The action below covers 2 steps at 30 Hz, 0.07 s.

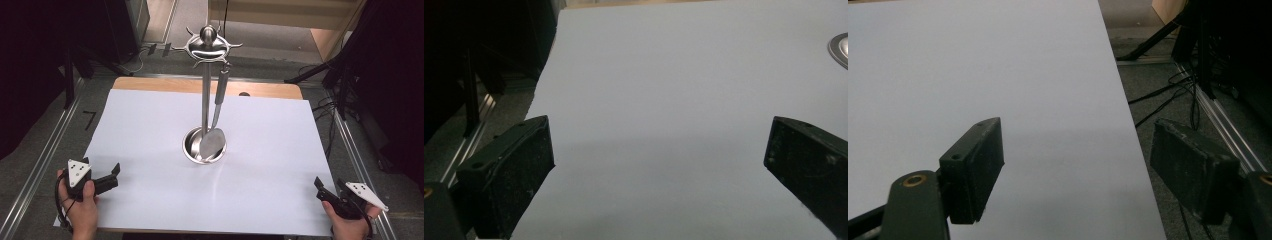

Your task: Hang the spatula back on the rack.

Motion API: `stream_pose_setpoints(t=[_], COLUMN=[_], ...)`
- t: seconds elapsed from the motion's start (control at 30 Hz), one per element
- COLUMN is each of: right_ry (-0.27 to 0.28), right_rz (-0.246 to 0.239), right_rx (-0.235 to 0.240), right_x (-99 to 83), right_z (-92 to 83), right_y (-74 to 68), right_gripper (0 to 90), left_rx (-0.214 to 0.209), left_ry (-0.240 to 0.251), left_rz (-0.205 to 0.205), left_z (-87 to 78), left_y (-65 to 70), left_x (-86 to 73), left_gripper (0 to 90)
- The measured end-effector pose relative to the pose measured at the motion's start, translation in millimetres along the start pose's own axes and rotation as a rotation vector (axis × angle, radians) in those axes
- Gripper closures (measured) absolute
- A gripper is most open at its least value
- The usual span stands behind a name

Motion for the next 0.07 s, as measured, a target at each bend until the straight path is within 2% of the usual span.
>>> stream_pose_setpoints(t=[0.07], right_ry=[0.0], right_rz=[0.0], right_rx=[0.0], right_x=[0.1], right_z=[0.0], right_y=[0.0], right_gripper=[24.7], left_rx=[0.001], left_ry=[0.001], left_rz=[0.0], left_z=[-0.1], left_y=[0.0], left_x=[0.0], left_gripper=[0.2])
Point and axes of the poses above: each handheld gripper's, and its own axes: z roughly forward along the jaws, x roughly out of its top, y roughly to its right, the point moved 2 cm from there along z, roughly forward along the jaws, and after that the axes turned 7 degrees about y, right-handed, at the moved point
